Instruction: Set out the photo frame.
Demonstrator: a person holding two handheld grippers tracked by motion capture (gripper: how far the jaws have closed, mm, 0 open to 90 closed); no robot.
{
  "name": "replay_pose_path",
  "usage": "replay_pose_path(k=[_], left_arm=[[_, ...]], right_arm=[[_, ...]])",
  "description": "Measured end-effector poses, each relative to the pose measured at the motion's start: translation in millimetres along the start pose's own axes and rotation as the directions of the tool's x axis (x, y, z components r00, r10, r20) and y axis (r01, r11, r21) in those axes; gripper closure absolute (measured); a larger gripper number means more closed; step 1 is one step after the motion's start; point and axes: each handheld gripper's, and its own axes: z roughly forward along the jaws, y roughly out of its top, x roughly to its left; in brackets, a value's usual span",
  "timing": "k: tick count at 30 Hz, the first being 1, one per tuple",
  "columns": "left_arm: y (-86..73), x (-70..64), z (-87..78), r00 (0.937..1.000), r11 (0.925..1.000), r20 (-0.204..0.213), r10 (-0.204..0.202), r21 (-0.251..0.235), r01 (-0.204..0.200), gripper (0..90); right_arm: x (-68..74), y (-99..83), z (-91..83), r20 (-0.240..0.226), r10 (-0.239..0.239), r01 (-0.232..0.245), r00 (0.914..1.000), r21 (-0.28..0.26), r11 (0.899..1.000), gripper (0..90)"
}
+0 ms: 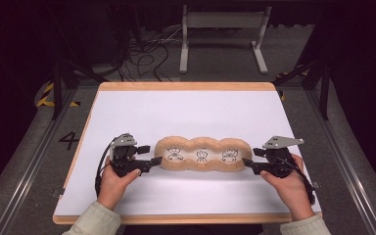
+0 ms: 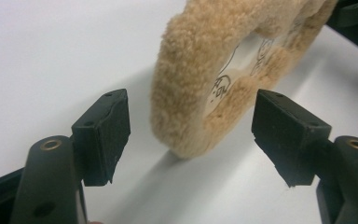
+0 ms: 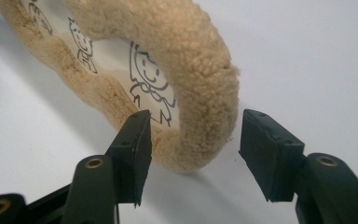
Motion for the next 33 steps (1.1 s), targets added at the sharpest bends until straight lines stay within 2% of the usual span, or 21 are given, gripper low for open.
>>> replay_pose_path(k=[7, 12, 15, 19, 23, 25, 31, 33], left_arm=[[-9.4, -5.6, -22.8, 0.9982, 0.9997, -0.056, 0.021, -0.015, -0.022, 27.5], [-18.4, -1.4, -37.6, 0.9954, 0.9991, -0.095, 0.013, -0.038, -0.017, 27.6], [-24.3, 3.1, -46.4, 0.9951, 0.9983, -0.098, -0.015, -0.057, 0.009, 27.7], [-30.4, 7.2, -53.1, 0.9937, 0.9975, -0.105, -0.038, -0.064, 0.031, 27.7], [-35.1, 12.2, -60.1, 0.9918, 0.9975, -0.125, -0.026, -0.068, 0.018, 27.5], [-37.5, 13.2, -63.1, 0.9916, 0.9968, -0.123, -0.042, -0.073, 0.033, 27.3], [-49.1, 16.3, -67.9, 0.9915, 0.9982, -0.124, -0.037, -0.052, 0.031, 27.0], [-52.2, 17.7, -68.5, 0.9904, 0.9986, -0.136, -0.026, -0.049, 0.019, 27.0]], right_arm=[[-2.2, -1.0, -11.9, -0.016, -0.038, 0.037, 0.9992, -0.046, 0.998, 41.7], [-8.3, -4.5, -19.2, -0.034, -0.022, 0.019, 0.9992, -0.075, 0.997, 39.2], [-11.1, -5.8, -22.4, -0.05, -0.016, 0.012, 0.9986, -0.091, 0.996, 38.4], [-15.6, -8.1, -25.8, -0.047, -0.014, 0.009, 0.9988, -0.102, 0.995, 38.4], [-19.8, -12.3, -29.6, -0.076, 0.008, -0.017, 0.9971, -0.127, 0.992, 38.7], [-20.8, -14.7, -31.8, -0.08, 0.009, -0.019, 0.9968, -0.133, 0.991, 38.7], [-27.0, -29.6, -39.4, -0.109, -0.031, 0.013, 0.9936, -0.167, 0.986, 37.8], [-30.9, -36.9, -39.7, -0.115, -0.027, 0.008, 0.993, -0.167, 0.986, 36.2]])
